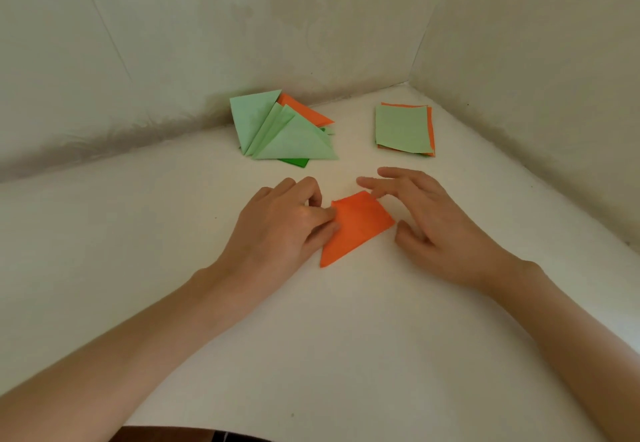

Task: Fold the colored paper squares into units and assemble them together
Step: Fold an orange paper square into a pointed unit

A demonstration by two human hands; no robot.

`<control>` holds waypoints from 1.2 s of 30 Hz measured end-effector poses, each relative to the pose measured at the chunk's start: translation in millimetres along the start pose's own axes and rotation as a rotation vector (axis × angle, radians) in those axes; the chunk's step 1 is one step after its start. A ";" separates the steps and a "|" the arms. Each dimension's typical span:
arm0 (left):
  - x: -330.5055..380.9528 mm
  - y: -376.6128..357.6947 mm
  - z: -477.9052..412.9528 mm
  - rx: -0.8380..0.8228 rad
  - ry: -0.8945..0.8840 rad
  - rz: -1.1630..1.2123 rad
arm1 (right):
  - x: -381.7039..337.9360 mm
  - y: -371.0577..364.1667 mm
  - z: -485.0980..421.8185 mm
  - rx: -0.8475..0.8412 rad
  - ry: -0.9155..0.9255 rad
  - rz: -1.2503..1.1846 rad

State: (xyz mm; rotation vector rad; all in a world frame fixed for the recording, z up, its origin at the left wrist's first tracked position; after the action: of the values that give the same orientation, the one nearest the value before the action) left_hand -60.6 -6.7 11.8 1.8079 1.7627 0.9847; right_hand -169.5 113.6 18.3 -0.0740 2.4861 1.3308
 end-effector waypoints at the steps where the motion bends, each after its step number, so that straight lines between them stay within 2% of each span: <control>1: 0.4 -0.2 -0.3 -0.003 -0.006 0.008 | 2.5 5.0 3.5 0.023 -0.049 -0.023; 6: 3.0 -7.2 -0.2 -0.029 -0.077 0.055 | -8.0 4.0 -4.3 0.030 -0.014 0.068; 10: 4.4 -9.0 -0.7 -0.006 -0.100 0.055 | -4.3 -5.9 -18.9 0.001 -0.082 0.031; 18: 5.9 -6.5 -2.6 -0.020 -0.057 0.030 | -12.3 -13.0 -5.6 -0.069 0.163 0.347; 21: 6.4 -6.5 -2.6 -0.090 0.028 0.060 | -15.4 -12.3 -7.2 -0.063 0.208 0.412; 24: 9.3 -3.9 -2.0 -0.071 -0.011 0.001 | -15.4 -12.2 -4.9 -0.066 0.225 0.472; 30: 13.1 -2.2 0.1 -0.016 -0.076 -0.024 | -1.9 7.9 15.6 -0.042 0.137 0.507; 36: 14.8 -1.8 -0.8 -0.031 -0.086 0.011 | -11.2 19.4 7.3 0.156 -0.051 0.378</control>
State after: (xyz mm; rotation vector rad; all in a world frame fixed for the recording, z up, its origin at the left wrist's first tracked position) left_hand -63.3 7.9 13.8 1.8148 1.6791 0.9199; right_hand -160.8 129.4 33.6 0.4809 2.6378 1.2438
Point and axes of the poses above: each hand's wrist, its own z-axis away from the middle knuckle, its own y-axis out of the back of the hand, x = y × z, the point moved 6 cm from there along -z, towards the middle knuckle, and after that the axes turned 15 degrees about x, right-handed, at the moved point
